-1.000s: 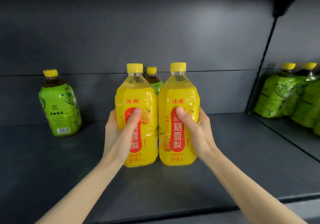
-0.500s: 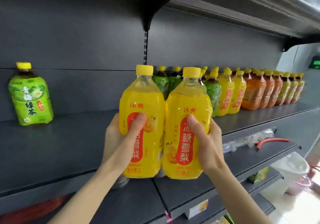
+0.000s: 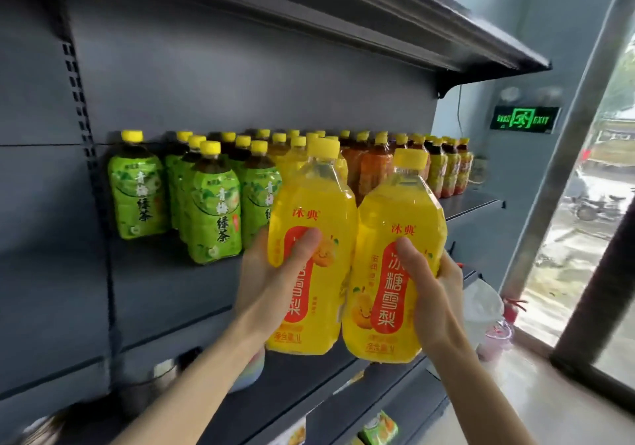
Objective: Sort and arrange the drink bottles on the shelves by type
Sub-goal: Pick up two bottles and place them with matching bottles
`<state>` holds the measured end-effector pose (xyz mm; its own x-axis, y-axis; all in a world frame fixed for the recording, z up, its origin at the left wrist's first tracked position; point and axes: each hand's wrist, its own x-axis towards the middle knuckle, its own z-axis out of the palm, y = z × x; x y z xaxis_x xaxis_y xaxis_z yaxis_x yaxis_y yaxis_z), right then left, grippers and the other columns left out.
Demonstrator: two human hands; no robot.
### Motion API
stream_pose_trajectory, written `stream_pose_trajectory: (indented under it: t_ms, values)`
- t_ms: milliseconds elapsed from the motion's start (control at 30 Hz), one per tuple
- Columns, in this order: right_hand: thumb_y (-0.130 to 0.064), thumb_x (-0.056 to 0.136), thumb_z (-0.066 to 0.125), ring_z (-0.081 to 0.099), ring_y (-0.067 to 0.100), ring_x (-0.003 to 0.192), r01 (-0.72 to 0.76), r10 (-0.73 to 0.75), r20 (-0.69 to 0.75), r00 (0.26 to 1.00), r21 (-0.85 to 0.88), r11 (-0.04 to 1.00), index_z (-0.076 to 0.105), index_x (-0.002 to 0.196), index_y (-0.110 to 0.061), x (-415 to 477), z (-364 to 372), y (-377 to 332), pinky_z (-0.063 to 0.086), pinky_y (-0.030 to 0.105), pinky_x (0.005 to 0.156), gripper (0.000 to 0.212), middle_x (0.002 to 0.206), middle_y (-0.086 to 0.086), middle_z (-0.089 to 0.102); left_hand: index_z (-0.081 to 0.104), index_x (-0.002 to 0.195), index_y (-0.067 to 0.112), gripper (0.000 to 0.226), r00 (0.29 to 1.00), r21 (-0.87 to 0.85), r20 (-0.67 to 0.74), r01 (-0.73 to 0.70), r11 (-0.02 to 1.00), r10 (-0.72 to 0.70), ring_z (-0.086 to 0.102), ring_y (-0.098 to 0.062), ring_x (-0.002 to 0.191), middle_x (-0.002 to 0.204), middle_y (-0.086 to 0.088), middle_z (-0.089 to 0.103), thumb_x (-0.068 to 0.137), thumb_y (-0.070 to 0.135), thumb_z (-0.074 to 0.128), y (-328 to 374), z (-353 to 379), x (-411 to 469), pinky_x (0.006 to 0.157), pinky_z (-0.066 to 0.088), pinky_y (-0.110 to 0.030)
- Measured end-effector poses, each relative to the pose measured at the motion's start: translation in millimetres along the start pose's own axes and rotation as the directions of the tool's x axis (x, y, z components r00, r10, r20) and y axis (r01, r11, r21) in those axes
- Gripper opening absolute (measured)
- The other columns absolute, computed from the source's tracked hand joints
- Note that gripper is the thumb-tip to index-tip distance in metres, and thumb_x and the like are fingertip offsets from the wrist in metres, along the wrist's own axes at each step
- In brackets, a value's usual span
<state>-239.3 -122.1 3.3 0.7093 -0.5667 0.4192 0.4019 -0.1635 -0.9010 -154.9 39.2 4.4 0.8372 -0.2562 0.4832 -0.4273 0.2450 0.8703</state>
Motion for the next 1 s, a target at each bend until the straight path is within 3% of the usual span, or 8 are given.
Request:
stream_pose_trajectory:
  t_ms: [200,333,467,567,700,833,1000]
  values:
    - [-0.059,0.052,0.065,0.073,0.014,0.069,-0.003,0.002,-0.017,1.000,-0.030,1.000,0.063,0.105,-0.013,95.8,-60.3,47.7,0.054,0.019,0.054,0.070,0.080,-0.004,0.075,0.057,0.119,0.019,0.050,1.000,-0.061,0.003,0.017,0.998,-0.017,0.067,-0.001,0.085,0.094,0.010,0.071,0.078,0.046,0.061,-60.8,89.0,69.4,0.060,0.050,-0.011]
    - [-0.060,0.052,0.065,0.073,0.015,0.071,0.006,-0.007,-0.020,1.000,-0.041,0.999,0.063,0.105,-0.015,167.0,-90.3,68.5,0.054,0.019,0.055,0.070,0.082,-0.004,0.075,0.054,0.120,0.030,0.063,1.000,-0.049,-0.005,-0.018,0.999,0.018,0.064,0.004,0.092,0.101,0.022,0.067,0.067,0.063,0.063,-89.5,138.6,123.4,0.065,0.049,-0.009]
    - [-0.059,0.053,0.065,0.073,0.014,0.072,0.011,-0.010,0.023,1.000,-0.019,1.000,0.064,0.103,-0.017,224.8,-105.1,89.3,0.054,0.019,0.056,0.065,0.082,-0.005,0.075,0.054,0.123,0.028,0.076,0.998,-0.001,-0.054,-0.045,0.999,0.045,0.064,0.001,0.095,0.104,0.019,0.067,0.061,0.072,0.060,-113.4,168.1,161.6,0.072,0.052,-0.011]
    - [-0.056,0.055,0.067,0.073,0.012,0.072,0.001,-0.004,0.104,0.995,0.028,1.000,0.064,0.102,-0.018,262.5,-109.0,106.4,0.054,0.018,0.056,0.061,0.082,-0.006,0.075,0.055,0.117,0.033,0.061,0.990,0.051,-0.130,-0.043,0.998,0.049,0.064,0.001,0.094,0.103,0.019,0.067,0.065,0.064,0.056,-130.3,182.6,183.3,0.074,0.055,-0.017]
    - [-0.055,0.056,0.068,0.073,0.013,0.076,-0.039,0.013,0.237,0.972,0.107,0.994,0.064,0.105,-0.020,302.7,-105.6,128.3,0.055,0.019,0.058,0.061,0.087,-0.005,0.076,0.055,0.111,0.039,0.055,0.962,0.117,-0.265,-0.043,0.992,0.073,0.062,0.007,0.091,0.098,0.027,0.066,0.063,0.067,0.056,-145.5,194.9,198.8,0.069,0.050,-0.008]
    - [-0.055,0.055,0.070,0.073,0.017,0.083,-0.093,0.023,0.408,0.913,0.151,0.984,0.064,0.105,-0.024,342.4,-99.8,144.1,0.057,0.024,0.062,0.060,0.095,-0.001,0.076,0.054,0.111,0.039,0.076,0.896,0.178,-0.430,-0.033,0.984,0.107,0.064,0.004,0.091,0.098,0.025,0.067,0.050,0.085,0.058,-152.8,206.9,206.7,0.069,0.051,-0.009]
    - [-0.054,0.057,0.070,0.073,0.015,0.086,-0.144,0.010,0.539,0.842,0.208,0.967,0.064,0.106,-0.026,365.6,-82.2,160.8,0.057,0.023,0.065,0.057,0.095,-0.006,0.075,0.056,0.112,0.034,0.082,0.809,0.287,-0.563,-0.001,0.958,0.170,0.064,0.003,0.091,0.097,0.024,0.067,0.049,0.087,0.056,-158.2,206.8,203.5,0.069,0.051,-0.010]
